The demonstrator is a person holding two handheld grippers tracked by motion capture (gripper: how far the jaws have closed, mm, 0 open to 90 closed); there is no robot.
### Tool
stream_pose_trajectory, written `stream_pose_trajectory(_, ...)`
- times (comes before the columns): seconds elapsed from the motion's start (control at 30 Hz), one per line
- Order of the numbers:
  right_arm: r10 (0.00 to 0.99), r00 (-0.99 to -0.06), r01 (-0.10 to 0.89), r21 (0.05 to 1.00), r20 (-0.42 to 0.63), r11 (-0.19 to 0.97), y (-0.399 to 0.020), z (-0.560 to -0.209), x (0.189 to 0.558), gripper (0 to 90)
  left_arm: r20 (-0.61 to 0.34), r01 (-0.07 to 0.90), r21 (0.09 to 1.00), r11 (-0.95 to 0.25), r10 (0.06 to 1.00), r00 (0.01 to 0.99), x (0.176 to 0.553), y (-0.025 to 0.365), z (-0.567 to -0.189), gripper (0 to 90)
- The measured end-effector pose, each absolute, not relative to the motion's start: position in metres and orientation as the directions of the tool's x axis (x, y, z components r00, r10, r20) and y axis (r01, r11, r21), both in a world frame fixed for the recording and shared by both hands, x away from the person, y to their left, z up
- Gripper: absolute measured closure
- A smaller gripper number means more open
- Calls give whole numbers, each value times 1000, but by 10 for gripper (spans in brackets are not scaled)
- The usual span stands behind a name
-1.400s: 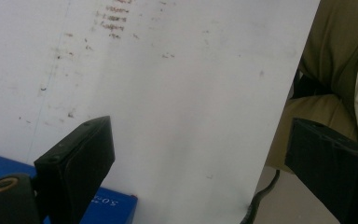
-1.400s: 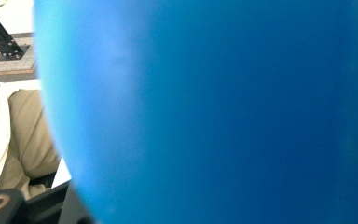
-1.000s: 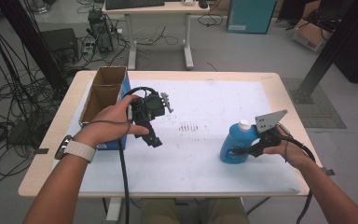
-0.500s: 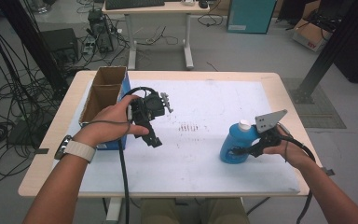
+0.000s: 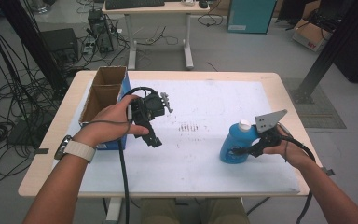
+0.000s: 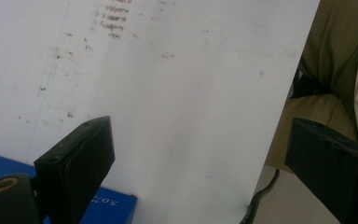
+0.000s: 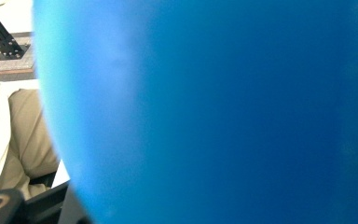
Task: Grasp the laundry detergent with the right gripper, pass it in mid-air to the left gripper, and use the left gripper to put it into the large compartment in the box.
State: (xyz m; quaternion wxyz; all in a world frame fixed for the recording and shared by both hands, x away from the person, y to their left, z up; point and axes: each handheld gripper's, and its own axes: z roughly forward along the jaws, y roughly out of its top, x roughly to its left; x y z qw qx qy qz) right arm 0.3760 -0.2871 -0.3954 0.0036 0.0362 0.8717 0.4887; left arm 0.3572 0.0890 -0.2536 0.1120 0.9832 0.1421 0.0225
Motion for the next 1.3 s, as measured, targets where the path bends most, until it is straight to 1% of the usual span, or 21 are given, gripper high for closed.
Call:
stream_pose_trajectory(1.03,71,-997,63,855,31,514,-287,-396,376,438,13,274,223,-935,284,959,357,90,-253,86)
stream_pose_trajectory(1.3,72,-997,58,857,24,513,-287,-396,375,440,31,271,232,-934,286,958,357,88,-249,85)
